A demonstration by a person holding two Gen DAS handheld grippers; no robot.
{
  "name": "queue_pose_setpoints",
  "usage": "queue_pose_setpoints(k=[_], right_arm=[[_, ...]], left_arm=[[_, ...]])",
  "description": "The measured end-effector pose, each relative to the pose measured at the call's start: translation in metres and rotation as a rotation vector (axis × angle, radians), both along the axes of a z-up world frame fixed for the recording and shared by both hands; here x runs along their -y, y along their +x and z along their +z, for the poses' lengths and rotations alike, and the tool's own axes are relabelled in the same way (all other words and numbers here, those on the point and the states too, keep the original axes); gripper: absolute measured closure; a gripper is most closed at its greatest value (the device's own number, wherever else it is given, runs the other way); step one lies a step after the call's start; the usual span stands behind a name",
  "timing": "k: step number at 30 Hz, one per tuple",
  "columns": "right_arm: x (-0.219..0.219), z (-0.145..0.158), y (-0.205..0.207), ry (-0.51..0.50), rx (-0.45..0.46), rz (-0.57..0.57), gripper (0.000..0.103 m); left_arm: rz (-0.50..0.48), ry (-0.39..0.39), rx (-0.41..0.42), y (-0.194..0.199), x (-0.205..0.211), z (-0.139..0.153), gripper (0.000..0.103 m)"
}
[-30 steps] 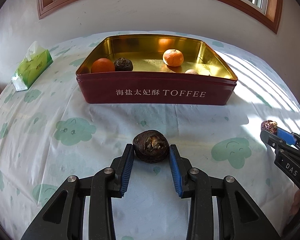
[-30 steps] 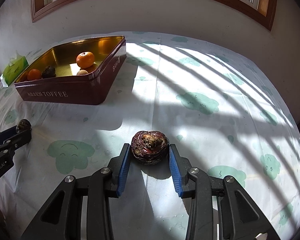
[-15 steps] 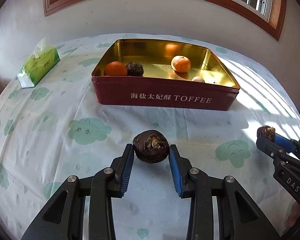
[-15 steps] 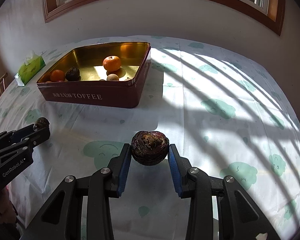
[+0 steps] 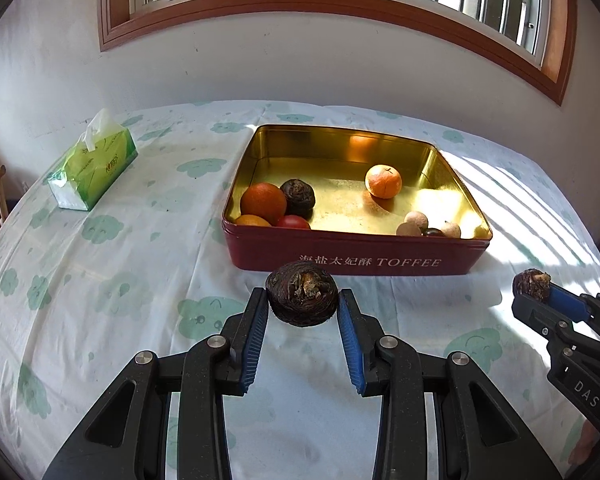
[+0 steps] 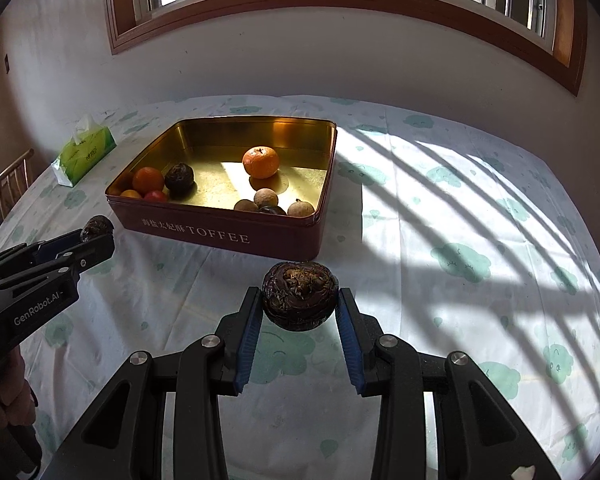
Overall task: Organize fruits
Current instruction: 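Carry both dark round fruits over the TOFFEE tin with both tools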
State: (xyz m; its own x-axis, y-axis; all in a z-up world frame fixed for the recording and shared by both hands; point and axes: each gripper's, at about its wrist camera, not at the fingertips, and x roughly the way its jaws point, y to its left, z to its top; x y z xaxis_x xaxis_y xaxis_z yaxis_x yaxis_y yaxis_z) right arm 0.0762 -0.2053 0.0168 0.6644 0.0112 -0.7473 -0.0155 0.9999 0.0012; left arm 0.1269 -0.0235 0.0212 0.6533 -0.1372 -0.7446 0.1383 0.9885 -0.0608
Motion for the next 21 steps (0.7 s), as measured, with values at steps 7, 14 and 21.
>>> queue_pose_setpoints(k=[7, 14, 21], right_arm=[[-0.007, 0.012, 0.023, 0.015, 0.026, 0.016, 0.069], [-0.015, 0.018, 0.056, 0.015, 0.042, 0.035, 0.069], [-0.019, 0.007, 0.087, 0.009, 0.018, 0.038, 0.069]], left_arm=[[0.012, -0.002, 0.014, 0.023, -0.012, 0.009, 0.066], [-0.009, -0.022, 0.032, 0.050, -0.013, 0.016, 0.066], [-0.018, 0.004, 0.009, 0.080, -0.009, 0.005, 0.066]])
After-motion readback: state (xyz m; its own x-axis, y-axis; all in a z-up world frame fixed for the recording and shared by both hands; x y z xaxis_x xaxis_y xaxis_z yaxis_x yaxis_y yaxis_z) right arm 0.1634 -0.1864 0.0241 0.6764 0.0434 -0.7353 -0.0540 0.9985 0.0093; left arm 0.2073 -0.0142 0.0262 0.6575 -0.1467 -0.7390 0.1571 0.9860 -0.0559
